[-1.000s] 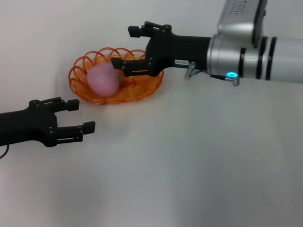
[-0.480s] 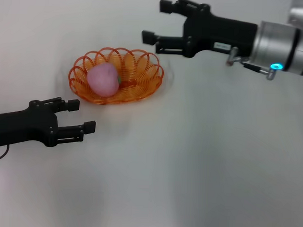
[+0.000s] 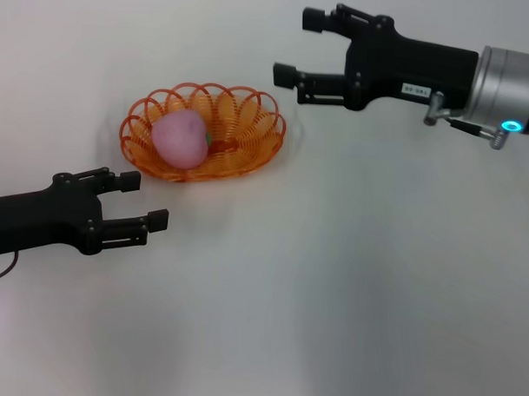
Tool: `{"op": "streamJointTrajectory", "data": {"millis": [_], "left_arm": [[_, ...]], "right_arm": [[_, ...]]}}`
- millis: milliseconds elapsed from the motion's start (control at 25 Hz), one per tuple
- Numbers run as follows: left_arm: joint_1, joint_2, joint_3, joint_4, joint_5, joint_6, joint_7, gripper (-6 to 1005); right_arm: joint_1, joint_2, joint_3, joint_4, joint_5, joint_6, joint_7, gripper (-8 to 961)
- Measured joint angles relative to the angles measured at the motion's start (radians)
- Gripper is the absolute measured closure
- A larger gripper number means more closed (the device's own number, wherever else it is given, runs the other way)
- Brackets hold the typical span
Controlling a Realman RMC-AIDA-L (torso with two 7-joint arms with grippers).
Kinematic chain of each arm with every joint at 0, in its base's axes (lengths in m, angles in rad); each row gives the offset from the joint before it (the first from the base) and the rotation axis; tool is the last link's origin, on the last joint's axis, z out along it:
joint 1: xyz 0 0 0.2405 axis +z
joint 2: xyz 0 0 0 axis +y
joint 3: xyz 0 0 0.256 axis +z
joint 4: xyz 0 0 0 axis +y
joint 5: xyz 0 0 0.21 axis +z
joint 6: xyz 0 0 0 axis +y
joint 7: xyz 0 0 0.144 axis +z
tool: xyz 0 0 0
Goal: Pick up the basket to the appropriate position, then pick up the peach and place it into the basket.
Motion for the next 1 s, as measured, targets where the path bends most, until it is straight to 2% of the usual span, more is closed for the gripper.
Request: {"op": "streamJointTrajectory", "data": {"millis": [160, 560, 720, 1000], "left_arm": [[0.001, 0.000, -0.001, -0.002, -0.003, 0.002, 0.000, 175], [-0.001, 0.000, 0.004, -0.022, -0.005, -0.006, 0.002, 174], [-0.001, 0.000, 0.005, -0.023, -0.005, -0.004, 0.002, 175], [0.006, 0.000, -0.003, -0.023, -0.030, 0.003, 0.008, 174]], "right_arm": [[-0.009, -0.008, 0.051, -0.033, -0.121, -0.036, 0.063, -6], [-0.044, -0.008, 0.222, -0.178, -0.518, -0.170, 0.263, -6], [-0.063, 0.004, 0.266, -0.212, -0.561, -0.182, 0.273, -6], [-0.073, 0.011, 0.294, -0.216, -0.558, -0.191, 0.260, -6]]}}
